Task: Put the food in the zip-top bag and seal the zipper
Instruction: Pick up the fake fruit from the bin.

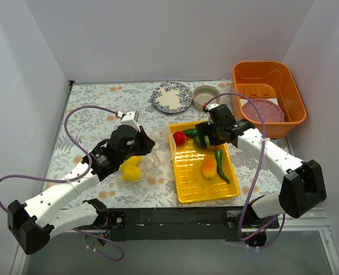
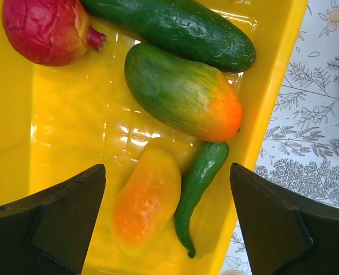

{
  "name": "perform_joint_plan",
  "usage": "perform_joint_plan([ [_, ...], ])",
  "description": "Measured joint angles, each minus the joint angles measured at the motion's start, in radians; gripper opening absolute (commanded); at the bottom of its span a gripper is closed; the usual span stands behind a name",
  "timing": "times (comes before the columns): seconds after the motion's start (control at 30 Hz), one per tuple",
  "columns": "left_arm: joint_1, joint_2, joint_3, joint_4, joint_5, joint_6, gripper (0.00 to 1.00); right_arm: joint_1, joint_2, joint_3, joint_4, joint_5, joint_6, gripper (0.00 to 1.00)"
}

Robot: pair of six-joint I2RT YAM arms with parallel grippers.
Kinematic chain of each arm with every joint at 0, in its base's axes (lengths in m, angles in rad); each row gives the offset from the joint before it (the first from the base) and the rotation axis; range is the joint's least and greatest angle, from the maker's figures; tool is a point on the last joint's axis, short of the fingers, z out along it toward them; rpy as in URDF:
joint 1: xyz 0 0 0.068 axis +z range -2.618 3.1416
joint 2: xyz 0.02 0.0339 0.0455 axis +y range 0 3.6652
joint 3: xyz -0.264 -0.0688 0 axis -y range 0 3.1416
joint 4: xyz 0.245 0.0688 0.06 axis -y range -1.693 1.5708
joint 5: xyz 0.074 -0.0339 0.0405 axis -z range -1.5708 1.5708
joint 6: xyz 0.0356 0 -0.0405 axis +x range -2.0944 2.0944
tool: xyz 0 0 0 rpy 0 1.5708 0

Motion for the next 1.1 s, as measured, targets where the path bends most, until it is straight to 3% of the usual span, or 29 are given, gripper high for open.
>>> perform_joint_plan([
  [0.73,0.000,0.024,-0.005,-0.009,0.032,0.024,0.00,-0.013,0.258,-0.002,0.162,-0.019,-0.278,0.94],
  [0.93,0.000,0.028,0.017,-0.034,0.008,0.025,0.00,-0.018,0.320,0.005,0.168,-0.058,-0.323,0.91],
  [1.1,0.000,0.028,0.017,-0.044,0.002,0.017,0.00,-0.018,0.308,-0.001,0.170,-0.136,-0.328,0.82],
])
